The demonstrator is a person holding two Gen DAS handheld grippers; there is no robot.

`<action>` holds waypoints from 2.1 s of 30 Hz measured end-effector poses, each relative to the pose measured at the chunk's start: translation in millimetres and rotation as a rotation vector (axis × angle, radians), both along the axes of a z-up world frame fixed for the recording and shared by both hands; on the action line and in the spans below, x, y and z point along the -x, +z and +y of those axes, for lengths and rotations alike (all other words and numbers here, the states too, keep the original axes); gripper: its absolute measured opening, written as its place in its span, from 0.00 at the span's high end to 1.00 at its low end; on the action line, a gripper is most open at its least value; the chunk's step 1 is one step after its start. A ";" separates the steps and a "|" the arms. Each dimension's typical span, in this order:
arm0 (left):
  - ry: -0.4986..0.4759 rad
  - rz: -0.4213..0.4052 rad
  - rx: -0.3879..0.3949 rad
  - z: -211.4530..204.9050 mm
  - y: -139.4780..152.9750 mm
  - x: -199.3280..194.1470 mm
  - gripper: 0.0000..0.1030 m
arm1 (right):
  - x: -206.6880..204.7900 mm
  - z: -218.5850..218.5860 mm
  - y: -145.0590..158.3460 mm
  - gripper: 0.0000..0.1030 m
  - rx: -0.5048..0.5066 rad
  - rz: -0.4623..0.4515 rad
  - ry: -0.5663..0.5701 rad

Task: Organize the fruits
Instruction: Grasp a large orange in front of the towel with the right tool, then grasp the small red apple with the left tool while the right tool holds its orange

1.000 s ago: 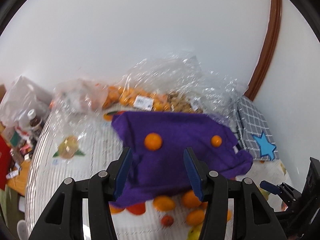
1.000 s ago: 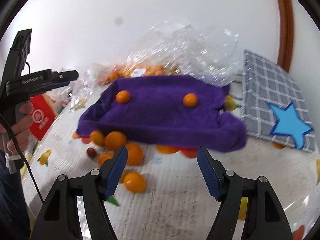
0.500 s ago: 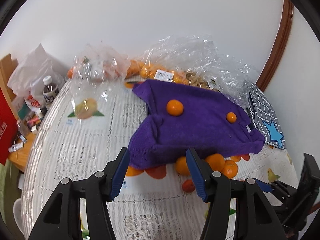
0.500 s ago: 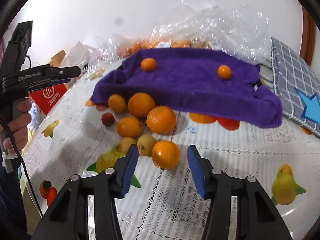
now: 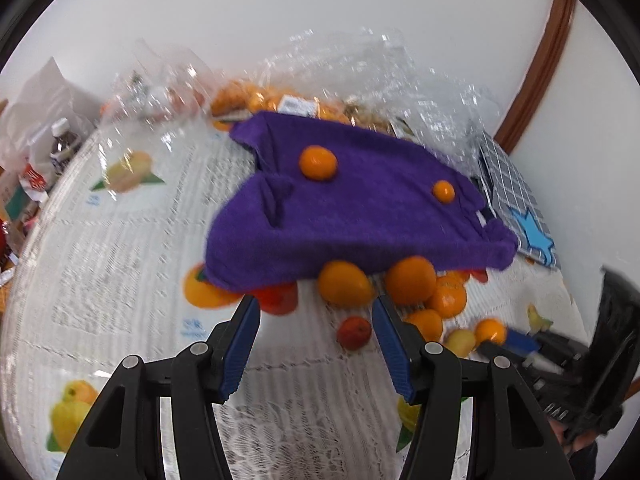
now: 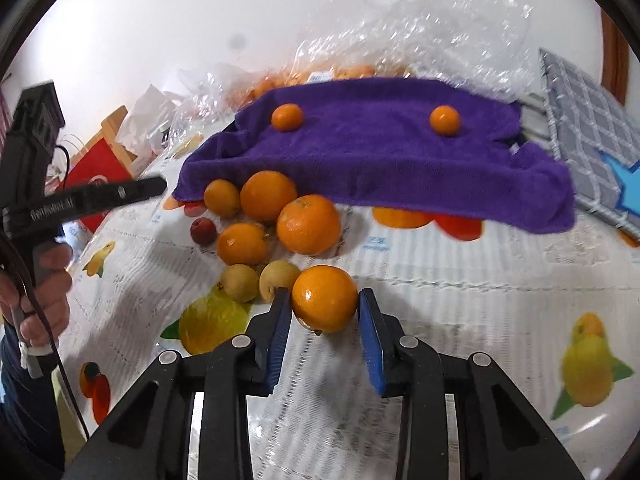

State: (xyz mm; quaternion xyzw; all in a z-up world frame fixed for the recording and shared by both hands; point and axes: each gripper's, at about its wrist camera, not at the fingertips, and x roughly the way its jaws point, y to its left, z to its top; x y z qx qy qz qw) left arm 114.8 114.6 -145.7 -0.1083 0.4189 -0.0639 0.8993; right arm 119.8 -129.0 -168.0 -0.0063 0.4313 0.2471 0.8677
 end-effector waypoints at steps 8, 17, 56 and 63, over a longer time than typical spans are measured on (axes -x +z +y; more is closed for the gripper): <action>-0.045 0.038 0.019 -24.8 -26.4 -2.8 0.46 | -3.5 -34.7 5.6 0.67 0.057 -0.049 -0.093; -0.045 0.003 -0.052 -44.2 -30.7 -5.5 0.61 | -9.1 -48.5 -2.9 0.67 0.063 -0.029 -0.105; 0.017 -0.022 0.067 -25.9 -36.1 6.1 0.78 | -10.7 -50.3 -3.1 0.67 0.066 -0.049 -0.122; 0.027 -0.055 0.097 -20.8 -33.5 13.3 0.78 | -10.5 -56.6 -1.5 0.67 0.044 -0.050 -0.144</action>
